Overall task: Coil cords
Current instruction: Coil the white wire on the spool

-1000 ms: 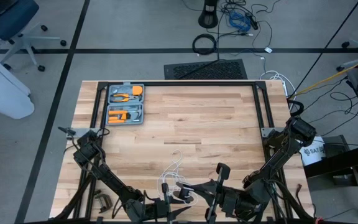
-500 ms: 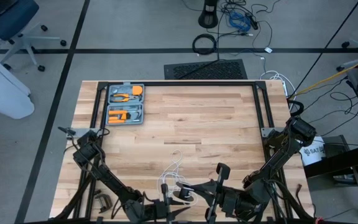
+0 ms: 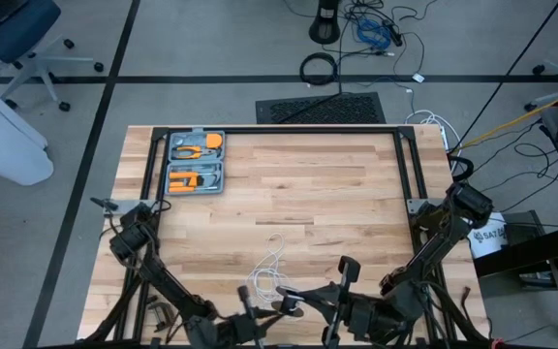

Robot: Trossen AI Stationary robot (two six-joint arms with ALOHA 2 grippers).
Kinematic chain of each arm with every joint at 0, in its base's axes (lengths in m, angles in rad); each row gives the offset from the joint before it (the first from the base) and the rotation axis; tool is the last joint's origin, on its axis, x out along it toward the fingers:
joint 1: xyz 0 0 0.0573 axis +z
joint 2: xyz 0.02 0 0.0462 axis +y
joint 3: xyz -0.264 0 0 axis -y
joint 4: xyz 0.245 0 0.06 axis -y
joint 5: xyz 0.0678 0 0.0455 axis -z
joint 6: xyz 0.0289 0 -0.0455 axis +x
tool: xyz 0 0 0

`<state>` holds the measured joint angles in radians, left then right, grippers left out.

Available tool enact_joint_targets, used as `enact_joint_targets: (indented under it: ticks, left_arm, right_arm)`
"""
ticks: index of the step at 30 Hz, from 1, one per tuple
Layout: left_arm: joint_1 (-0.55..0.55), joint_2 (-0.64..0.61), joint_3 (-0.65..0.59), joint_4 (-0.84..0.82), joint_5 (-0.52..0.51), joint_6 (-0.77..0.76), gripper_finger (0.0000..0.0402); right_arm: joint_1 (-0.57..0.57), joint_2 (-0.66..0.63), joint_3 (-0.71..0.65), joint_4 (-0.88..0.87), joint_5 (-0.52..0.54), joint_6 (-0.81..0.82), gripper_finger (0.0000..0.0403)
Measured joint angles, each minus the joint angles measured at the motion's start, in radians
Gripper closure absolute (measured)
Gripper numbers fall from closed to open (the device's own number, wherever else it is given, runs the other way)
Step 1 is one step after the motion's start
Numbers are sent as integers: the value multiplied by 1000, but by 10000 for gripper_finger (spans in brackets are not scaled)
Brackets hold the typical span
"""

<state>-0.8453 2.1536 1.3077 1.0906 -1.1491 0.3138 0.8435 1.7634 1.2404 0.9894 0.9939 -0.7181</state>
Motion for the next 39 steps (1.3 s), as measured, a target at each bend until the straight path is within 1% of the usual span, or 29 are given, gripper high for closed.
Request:
enact_joint_targets:
  ticks: [3,9,11,12,14,20,23,29,34,39]
  left_arm:
    - [-22,-40,0,2,-102,116,398]
    - [-70,-123,0,1,-354,317,399]
    - [-87,-143,0,2,-413,371,399]
    - [-94,-153,0,1,-421,396,399]
    - [-113,-177,0,-1,-422,428,399]
    - [-157,-254,0,-2,-423,456,400]
    - [-166,-298,0,1,-424,459,400]
    - [-163,-377,0,0,-412,467,400]
    - [-150,-419,0,0,-384,504,400]
    - [-144,-425,8,-4,-297,482,400]
  right_arm:
    - [9,0,0,5,0,0,403]
    - [17,0,0,7,0,0,403]
    - [17,0,0,5,0,0,403]
    - [17,0,0,0,0,0,403]
    - [16,0,0,-20,0,0,403]
    - [16,0,0,-51,0,4,403]
    - [16,0,0,-53,0,4,403]
    - [8,0,0,-117,2,14,403]
    - [-17,-1,0,-157,83,39,403]
    - [-43,0,0,-190,149,65,403]
